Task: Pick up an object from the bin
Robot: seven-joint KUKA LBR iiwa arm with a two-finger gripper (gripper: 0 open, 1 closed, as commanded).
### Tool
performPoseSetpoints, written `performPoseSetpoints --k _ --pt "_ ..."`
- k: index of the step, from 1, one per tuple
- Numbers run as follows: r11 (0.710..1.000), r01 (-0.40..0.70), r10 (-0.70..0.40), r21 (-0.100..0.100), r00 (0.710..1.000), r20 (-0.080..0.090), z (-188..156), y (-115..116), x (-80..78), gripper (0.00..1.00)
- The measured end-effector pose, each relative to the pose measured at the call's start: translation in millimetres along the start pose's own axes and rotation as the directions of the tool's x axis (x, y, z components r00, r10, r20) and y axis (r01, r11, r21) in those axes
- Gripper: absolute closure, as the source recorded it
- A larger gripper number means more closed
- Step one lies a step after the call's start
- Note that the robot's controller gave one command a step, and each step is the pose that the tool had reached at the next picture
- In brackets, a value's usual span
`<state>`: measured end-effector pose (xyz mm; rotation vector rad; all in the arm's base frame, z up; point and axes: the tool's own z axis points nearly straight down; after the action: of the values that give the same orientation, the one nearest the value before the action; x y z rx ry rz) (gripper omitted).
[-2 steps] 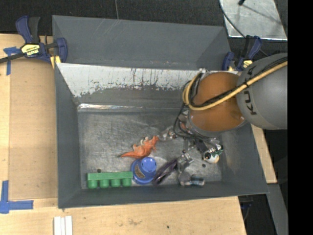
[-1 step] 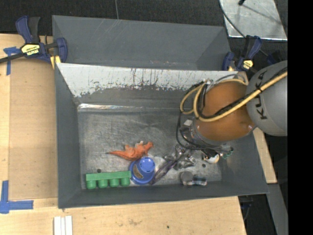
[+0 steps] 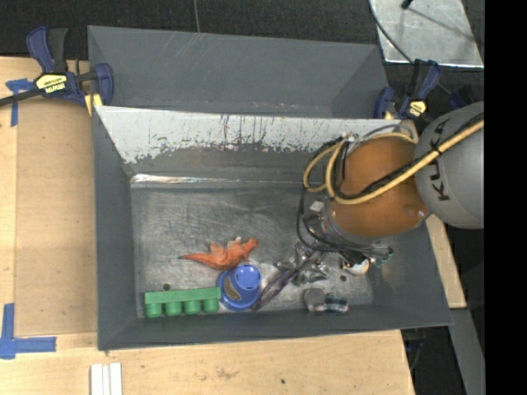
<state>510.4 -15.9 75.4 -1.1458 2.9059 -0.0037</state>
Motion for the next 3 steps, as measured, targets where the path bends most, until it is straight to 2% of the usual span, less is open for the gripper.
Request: performPoseSetpoints --k 1,2,3 --pt "1.000 0.001 -0.001 -0.001 1.000 -0.001 -1 0 0.0 1.00" --pt "0.963 0.269 -0.269 -0.012 0.963 -0.011 -32 -51 -10.6 1.00" --pt "0.963 0.269 -0.269 -0.012 0.963 -0.011 -32 -51 -10.5 1.00"
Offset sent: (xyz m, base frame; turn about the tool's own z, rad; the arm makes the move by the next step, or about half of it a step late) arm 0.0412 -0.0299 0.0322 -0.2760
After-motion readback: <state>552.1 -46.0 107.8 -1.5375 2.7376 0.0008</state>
